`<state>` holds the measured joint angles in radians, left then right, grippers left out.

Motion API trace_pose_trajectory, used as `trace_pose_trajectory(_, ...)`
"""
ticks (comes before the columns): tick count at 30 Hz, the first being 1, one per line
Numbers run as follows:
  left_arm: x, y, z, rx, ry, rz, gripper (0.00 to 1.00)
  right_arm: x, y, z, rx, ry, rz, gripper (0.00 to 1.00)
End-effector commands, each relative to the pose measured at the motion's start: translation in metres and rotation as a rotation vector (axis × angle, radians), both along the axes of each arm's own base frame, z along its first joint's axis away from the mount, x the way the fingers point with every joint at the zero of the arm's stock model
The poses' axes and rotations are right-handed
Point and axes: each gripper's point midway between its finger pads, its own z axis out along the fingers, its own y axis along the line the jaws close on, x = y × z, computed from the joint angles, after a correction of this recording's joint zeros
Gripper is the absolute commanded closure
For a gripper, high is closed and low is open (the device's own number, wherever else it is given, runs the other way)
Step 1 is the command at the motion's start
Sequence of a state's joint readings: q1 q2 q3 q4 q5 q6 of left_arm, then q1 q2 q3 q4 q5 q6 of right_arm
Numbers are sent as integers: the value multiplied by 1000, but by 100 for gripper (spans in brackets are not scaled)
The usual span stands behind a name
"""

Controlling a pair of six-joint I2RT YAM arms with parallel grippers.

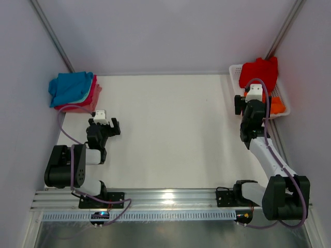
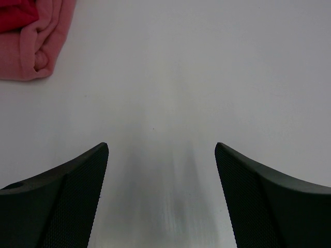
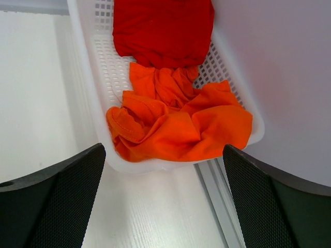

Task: Fold and stack the t-shirts

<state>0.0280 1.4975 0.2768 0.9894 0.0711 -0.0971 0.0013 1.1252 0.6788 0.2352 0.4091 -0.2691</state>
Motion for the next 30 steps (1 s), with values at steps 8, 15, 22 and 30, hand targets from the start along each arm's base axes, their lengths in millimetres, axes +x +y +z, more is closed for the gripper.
trace_pose_trajectory(8, 31, -5, 54, 30, 63, -30, 11, 13, -14, 14, -10, -37, -60, 1)
trace_pose_trajectory(15, 50, -33, 131, 42, 48, -214, 1, -5, -46, 41, -68, -109, -247, 1)
trace_pose_trajectory(22, -4, -120, 202, -110, 153, -813, 5, -55, -93, 97, -146, -290, -463, 3)
trace_pose_trajectory(30, -28, -162, 215, -145, 250, -1051, 10, -49, -73, 91, -97, -283, -277, 74)
